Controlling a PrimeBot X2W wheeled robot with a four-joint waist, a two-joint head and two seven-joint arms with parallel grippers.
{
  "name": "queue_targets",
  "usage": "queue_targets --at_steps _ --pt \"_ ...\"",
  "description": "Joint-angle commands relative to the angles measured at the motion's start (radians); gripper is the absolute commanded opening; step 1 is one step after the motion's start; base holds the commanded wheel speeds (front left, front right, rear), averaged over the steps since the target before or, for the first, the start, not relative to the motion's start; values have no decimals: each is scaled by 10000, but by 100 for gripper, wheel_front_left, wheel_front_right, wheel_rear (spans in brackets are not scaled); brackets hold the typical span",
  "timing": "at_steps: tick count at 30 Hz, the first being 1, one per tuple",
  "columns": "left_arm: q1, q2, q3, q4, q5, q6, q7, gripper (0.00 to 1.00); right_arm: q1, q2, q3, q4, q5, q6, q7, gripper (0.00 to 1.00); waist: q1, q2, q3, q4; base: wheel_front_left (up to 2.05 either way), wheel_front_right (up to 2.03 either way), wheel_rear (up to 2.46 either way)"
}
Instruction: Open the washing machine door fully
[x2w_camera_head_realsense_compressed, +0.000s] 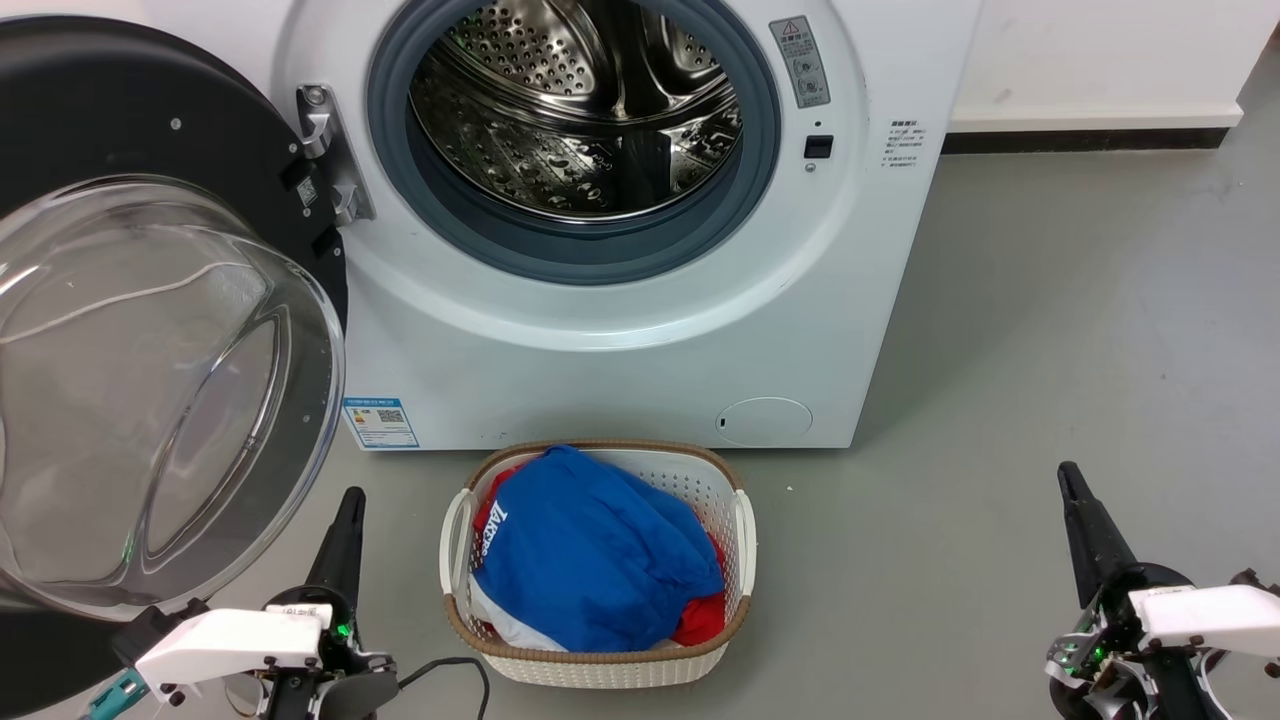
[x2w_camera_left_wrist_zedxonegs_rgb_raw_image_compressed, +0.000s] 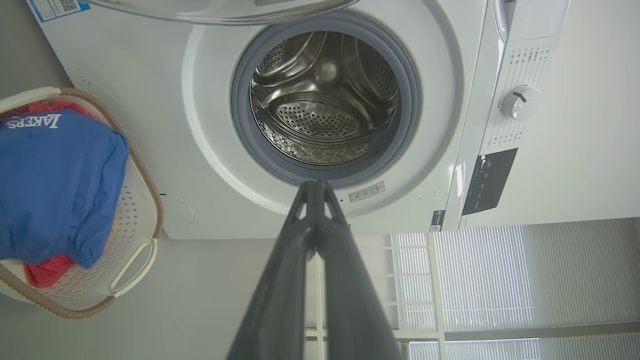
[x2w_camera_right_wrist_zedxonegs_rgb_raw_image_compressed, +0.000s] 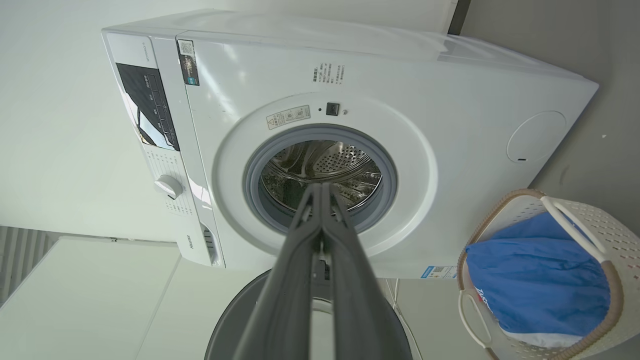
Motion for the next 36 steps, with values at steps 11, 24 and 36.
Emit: queue_targets --at_steps 11,24,36 --pt "-241 -15 112 53 -903 -117 252 0 -340 22 -68 160 858 0 243 0 0 0 47 -10 0 0 0" --pt "-249 -16 133 70 -1172 -119 308 0 -354 58 -122 199 1041 0 358 0 0 0 67 -14 0 0 0" --pt "-247 -16 132 69 -1173 -119 308 0 -359 84 -165 201 999 0 385 0 0 0 67 -14 0 0 0"
